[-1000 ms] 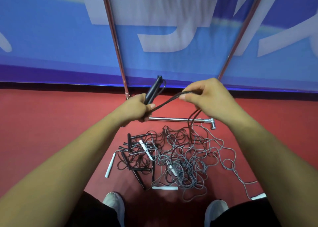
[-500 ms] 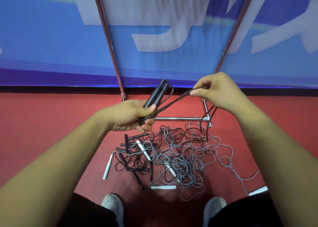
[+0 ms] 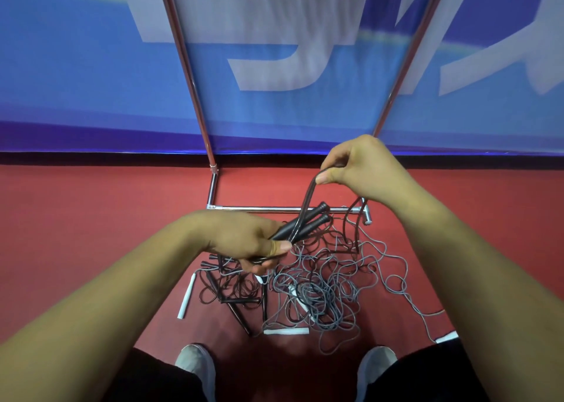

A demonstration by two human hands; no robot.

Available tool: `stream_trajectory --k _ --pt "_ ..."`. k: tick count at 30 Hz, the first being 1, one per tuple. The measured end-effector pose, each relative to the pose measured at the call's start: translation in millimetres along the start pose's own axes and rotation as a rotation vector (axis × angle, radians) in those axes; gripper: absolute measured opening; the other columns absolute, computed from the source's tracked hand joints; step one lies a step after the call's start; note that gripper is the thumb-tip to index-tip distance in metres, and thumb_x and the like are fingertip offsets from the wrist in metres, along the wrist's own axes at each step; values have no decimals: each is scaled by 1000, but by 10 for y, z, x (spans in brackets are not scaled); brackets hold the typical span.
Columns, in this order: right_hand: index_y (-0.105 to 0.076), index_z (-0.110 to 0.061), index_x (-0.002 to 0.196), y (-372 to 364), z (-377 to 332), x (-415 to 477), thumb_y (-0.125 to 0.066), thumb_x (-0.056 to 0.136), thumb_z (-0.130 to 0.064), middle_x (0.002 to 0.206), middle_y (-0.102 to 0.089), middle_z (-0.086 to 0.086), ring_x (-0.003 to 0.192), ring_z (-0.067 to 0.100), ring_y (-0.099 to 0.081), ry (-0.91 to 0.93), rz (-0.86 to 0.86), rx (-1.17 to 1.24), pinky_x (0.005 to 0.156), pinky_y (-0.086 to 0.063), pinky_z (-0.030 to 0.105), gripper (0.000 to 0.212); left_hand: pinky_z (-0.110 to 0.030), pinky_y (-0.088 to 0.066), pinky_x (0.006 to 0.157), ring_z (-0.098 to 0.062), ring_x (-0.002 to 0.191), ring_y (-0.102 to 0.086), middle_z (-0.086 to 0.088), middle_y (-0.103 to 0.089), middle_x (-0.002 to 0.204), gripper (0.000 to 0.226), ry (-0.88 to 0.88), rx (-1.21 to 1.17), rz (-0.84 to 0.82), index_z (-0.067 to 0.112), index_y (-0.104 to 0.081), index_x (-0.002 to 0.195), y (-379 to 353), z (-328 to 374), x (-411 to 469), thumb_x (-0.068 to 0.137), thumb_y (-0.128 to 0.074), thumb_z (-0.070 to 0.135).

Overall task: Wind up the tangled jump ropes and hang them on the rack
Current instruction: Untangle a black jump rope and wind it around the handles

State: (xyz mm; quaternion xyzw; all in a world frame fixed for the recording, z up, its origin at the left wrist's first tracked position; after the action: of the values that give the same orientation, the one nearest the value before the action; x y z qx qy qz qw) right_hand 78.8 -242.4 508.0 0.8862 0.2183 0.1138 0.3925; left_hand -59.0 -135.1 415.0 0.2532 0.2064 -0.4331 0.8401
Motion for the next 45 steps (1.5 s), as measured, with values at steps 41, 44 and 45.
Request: stream_trajectory --k 41,44,45 --pt "-74 -13 86 -350 -342 -266 -64 95 -20 54 -57 -16 50 0 -45 55 -227 202 52 -34 12 15 -29 -41 64 -23 70 -58 -2 -63 76 13 79 -49 1305 14 -54 115 1530 -504 -754 102 -51 14" --pt "-74 -15 83 -383 -476 -267 -72 89 -20 68 -65 -5 61 2 -51 103 -208 175 61 -40 19 8 -34 -41 71 -34 90 -63 -13 -70 93 22 190 196 1285 10 -54 121 1497 -434 -728 100 -56 18" --pt "-73 -18 81 -374 -503 -254 -71 89 -21 66 -64 -4 60 2 -49 123 -185 136 60 -40 21 9 -36 -43 75 -38 96 -63 -18 -70 100 25 223 264 1266 10 -54 123 1478 -409 -698 99 -58 19"
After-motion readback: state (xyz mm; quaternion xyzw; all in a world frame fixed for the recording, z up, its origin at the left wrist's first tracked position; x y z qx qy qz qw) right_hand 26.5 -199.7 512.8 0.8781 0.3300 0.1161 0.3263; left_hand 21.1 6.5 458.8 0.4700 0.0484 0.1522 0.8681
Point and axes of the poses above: each hand's wrist, its own x-axis towards the middle knuckle, its own y-axis out of the back of the hand, z = x × y, the point moved 10 cm from there along x, towards the middle knuckle
